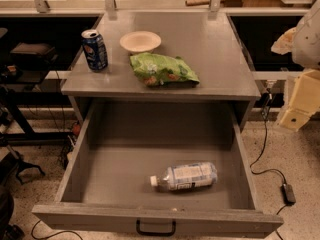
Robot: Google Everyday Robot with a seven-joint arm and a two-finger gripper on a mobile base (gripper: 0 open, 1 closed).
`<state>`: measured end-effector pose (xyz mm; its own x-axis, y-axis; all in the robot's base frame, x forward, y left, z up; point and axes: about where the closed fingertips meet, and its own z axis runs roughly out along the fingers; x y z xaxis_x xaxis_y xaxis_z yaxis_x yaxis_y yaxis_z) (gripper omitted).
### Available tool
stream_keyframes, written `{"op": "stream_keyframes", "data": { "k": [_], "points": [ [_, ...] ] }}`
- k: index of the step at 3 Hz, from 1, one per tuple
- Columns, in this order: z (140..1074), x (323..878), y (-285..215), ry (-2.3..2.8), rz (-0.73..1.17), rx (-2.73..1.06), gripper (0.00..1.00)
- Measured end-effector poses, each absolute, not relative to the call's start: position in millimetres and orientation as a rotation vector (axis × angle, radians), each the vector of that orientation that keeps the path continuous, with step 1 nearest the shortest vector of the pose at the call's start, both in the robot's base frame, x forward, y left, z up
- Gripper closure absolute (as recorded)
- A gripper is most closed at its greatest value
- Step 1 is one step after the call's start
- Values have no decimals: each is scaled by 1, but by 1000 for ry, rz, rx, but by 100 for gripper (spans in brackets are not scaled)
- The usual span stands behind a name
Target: Pick blue plastic bottle from top drawer and place on counter
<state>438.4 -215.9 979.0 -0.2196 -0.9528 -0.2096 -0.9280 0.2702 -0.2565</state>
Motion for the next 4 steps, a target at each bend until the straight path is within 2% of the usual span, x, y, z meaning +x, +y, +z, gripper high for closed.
{"op": "stream_keyframes", "data": {
  "k": [2,4],
  "points": [
    [964,430,-205,2180,-87,-1781,0],
    [866,421,-159,2009,116,-2060,0]
  ]
}}
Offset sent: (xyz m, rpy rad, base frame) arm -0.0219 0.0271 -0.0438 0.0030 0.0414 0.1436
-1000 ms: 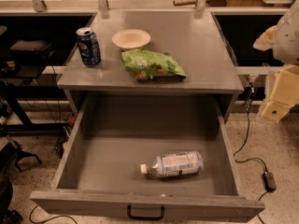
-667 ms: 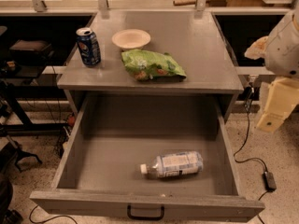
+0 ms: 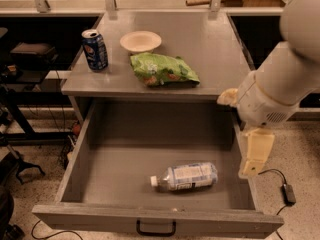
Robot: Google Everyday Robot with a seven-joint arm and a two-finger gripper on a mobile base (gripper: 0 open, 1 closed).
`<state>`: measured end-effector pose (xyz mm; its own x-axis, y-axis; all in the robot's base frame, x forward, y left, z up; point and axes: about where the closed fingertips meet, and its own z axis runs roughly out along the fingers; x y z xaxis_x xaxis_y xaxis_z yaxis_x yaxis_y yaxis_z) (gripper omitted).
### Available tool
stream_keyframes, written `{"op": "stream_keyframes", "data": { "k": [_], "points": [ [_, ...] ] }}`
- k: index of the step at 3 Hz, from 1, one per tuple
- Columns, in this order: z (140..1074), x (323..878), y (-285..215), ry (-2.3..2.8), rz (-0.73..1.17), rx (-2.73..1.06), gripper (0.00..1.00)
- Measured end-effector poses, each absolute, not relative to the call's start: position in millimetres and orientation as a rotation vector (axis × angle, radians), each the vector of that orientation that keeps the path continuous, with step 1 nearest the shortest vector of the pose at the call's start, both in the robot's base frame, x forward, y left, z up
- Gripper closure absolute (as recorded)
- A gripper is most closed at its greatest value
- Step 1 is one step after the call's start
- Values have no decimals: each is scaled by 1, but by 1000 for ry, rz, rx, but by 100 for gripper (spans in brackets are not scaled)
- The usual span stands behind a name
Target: Pick blue plastic bottle from top drawer and place on counter
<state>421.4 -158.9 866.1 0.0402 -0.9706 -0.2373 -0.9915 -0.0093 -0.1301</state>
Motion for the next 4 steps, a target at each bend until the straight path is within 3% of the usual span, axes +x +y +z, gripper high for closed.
{"op": "stream_keyframes", "data": {
  "k": [2,4],
  "points": [
    [748,422,-110,1721,277,-2318,0],
    [686,429,-89,1586,306,-2381,0]
  ]
}}
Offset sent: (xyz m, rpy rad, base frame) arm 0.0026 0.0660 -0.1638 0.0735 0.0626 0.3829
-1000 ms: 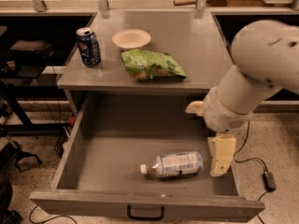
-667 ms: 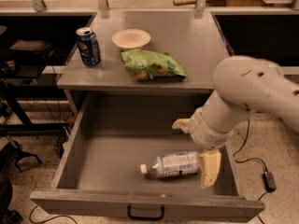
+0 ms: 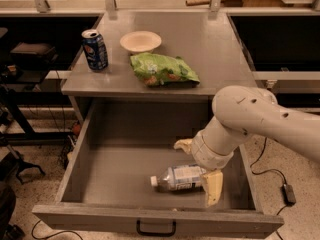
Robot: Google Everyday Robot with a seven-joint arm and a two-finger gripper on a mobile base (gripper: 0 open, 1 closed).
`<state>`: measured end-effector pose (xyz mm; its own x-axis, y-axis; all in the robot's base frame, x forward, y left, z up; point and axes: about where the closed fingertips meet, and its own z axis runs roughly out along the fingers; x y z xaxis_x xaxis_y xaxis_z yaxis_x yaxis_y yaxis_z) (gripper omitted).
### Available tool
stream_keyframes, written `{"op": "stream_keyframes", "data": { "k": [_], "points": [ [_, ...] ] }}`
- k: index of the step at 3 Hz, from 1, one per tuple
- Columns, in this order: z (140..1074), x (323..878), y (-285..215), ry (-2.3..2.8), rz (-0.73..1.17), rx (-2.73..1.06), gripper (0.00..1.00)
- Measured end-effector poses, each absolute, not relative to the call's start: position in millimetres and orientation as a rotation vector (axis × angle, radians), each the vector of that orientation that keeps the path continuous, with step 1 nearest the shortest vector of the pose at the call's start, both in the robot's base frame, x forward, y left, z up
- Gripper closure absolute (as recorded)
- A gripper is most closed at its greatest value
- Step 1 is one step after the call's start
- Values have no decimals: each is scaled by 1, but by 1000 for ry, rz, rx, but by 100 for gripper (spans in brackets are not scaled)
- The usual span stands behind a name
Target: Pick blue plastic bottle from top drawer and place on counter
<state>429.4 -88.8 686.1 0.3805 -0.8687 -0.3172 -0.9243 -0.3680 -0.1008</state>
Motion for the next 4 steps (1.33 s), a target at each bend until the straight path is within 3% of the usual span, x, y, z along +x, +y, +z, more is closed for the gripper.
{"op": "stream_keyframes", "data": {
  "k": [1,3,4],
  "points": [
    [672,444,-85,1580,315,-2398,0],
    [644,455,-88,1605,327,-2377,30],
    [629,461,-95,1641,331,-2334,22]
  ]
}}
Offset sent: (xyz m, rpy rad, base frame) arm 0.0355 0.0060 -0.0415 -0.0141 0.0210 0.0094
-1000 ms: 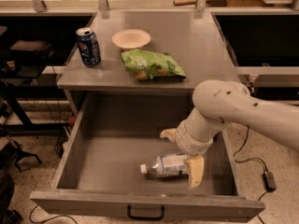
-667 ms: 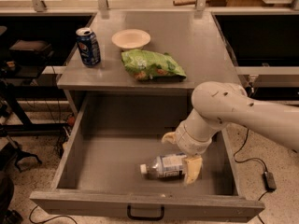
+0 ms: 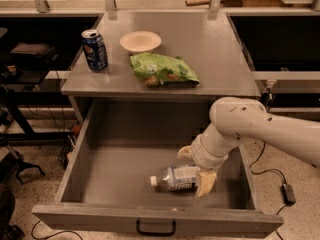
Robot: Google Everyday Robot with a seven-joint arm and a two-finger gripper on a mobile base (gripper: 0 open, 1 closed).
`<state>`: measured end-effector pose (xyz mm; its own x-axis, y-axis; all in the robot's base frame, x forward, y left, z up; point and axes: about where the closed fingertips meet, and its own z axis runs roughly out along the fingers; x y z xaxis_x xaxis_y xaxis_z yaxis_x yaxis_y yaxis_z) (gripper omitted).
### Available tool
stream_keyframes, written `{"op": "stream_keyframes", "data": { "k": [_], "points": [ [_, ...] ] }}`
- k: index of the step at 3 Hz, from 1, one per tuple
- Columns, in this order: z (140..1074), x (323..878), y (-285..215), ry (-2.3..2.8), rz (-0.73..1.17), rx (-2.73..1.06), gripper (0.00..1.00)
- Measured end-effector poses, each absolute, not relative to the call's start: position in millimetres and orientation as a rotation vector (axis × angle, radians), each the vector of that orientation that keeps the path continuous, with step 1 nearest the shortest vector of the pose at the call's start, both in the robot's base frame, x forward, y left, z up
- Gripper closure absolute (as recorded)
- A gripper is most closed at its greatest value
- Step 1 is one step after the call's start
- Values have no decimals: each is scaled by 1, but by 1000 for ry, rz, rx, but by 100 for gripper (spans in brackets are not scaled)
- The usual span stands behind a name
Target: Pick blue plastic bottle from top drawer and place on counter
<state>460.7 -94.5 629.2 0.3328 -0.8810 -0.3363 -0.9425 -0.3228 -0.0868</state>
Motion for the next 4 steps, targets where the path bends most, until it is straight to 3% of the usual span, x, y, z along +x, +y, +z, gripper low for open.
{"op": "stream_keyframes", "data": {
  "k": [1,2,4],
  "points": [
    [617,465,-99,1670,346,-2300,18],
    [608,467,-103,1694,360,-2278,35],
    [644,473,-115,1793,370,-2167,81]
  ]
}}
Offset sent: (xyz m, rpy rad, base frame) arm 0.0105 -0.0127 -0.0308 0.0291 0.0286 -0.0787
